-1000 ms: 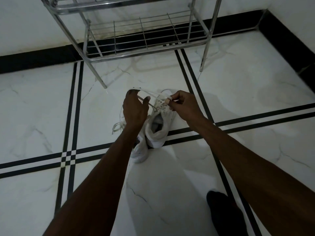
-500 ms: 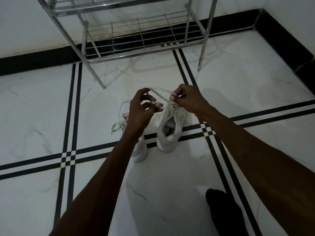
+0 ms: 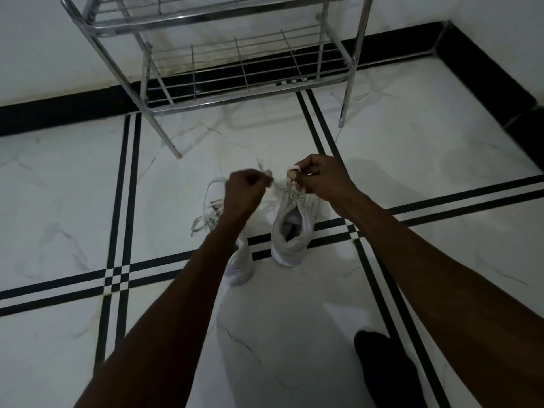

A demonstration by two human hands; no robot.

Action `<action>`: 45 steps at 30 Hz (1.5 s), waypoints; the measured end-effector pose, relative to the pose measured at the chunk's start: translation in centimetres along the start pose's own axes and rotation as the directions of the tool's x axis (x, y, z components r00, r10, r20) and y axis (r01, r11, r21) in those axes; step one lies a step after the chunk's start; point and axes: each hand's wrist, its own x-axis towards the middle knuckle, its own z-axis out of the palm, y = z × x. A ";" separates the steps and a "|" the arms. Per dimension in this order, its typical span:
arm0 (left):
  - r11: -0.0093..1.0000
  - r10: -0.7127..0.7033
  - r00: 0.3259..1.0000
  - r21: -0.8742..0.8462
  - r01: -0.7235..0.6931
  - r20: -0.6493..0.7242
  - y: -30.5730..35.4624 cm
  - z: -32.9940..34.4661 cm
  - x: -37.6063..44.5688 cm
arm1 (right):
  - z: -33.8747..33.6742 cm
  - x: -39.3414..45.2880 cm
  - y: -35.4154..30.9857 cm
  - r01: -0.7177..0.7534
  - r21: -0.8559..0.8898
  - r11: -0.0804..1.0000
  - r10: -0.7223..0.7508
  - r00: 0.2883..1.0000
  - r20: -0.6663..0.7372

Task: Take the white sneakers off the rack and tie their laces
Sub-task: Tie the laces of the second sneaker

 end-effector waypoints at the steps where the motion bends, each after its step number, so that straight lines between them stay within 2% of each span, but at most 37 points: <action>1: 0.993 -0.070 0.995 -0.094 0.077 0.075 0.3 0.7 -0.3 | 0.1 -0.1 0.0 -0.014 0.017 1.000 0.014 1.000 -0.012; 4: 0.880 -0.247 0.933 -0.342 0.329 0.262 1.0 2.2 -0.7 | 0.3 -0.5 0.2 -0.023 0.030 0.999 0.024 0.999 -0.031; 6: 0.793 -0.289 0.904 -0.450 0.411 0.315 1.3 2.8 -0.5 | 0.3 -0.8 0.3 -0.032 0.035 0.999 0.033 0.999 -0.040; 9: 0.701 -0.348 0.858 -0.502 0.506 0.379 1.5 2.9 -0.1 | 0.2 -1.0 0.5 -0.047 0.045 0.998 0.050 0.997 -0.066; 11: 0.726 -0.358 0.851 -0.458 0.513 0.385 1.2 3.0 0.2 | 0.0 -0.9 0.5 -0.049 0.046 0.998 0.053 0.995 -0.082; 15: 0.820 -0.319 0.900 -0.391 0.419 0.296 1.0 3.0 0.5 | 0.1 -0.9 0.3 -0.073 0.116 0.991 0.083 0.993 -0.086; 20: 0.889 -0.207 0.863 -0.279 0.362 0.461 1.0 2.1 0.3 | 0.1 -0.7 0.7 -0.082 0.165 0.983 0.101 0.989 -0.109; 22: 0.945 -0.122 0.865 -0.209 0.250 0.486 0.3 1.9 0.7 | -0.1 -0.4 1.0 -0.052 0.139 0.989 0.070 0.989 -0.133; 25: 0.991 0.052 0.892 -0.133 0.009 0.449 -0.6 1.7 1.6 | -0.4 -0.2 0.8 0.043 -0.003 0.999 -0.043 0.989 -0.142; 27: 0.990 0.135 0.891 -0.026 -0.137 0.433 -0.7 1.5 2.0 | -0.5 -0.2 0.7 0.084 -0.046 0.995 -0.089 0.988 -0.122; 30: 0.947 0.204 0.892 0.150 -0.285 0.404 -0.7 1.2 2.6 | -0.6 -0.2 0.9 0.089 0.005 0.996 -0.088 0.989 -0.119; 39: 0.901 0.179 0.888 0.292 -0.321 0.425 -0.8 1.5 2.7 | -0.4 -0.4 0.5 -0.042 0.153 0.987 0.065 0.987 -0.145; 41: 0.879 0.174 0.930 0.374 -0.295 0.324 -1.0 1.1 2.7 | -1.0 0.0 1.0 -0.143 0.244 0.959 0.198 0.955 -0.222; 42: 0.846 0.168 0.957 0.464 -0.264 0.238 -1.3 0.9 2.8 | -1.5 0.3 1.7 -0.217 0.325 0.921 0.315 0.905 -0.288; 43: 0.795 0.156 0.977 0.567 -0.214 0.148 -1.6 0.6 2.7 | -2.0 0.4 2.6 -0.287 0.416 0.863 0.442 0.827 -0.347; 45: 0.711 0.092 0.995 0.697 -0.089 0.033 -2.4 0.2 2.1 | -2.6 -0.1 4.2 -0.379 0.559 0.738 0.630 0.683 -0.369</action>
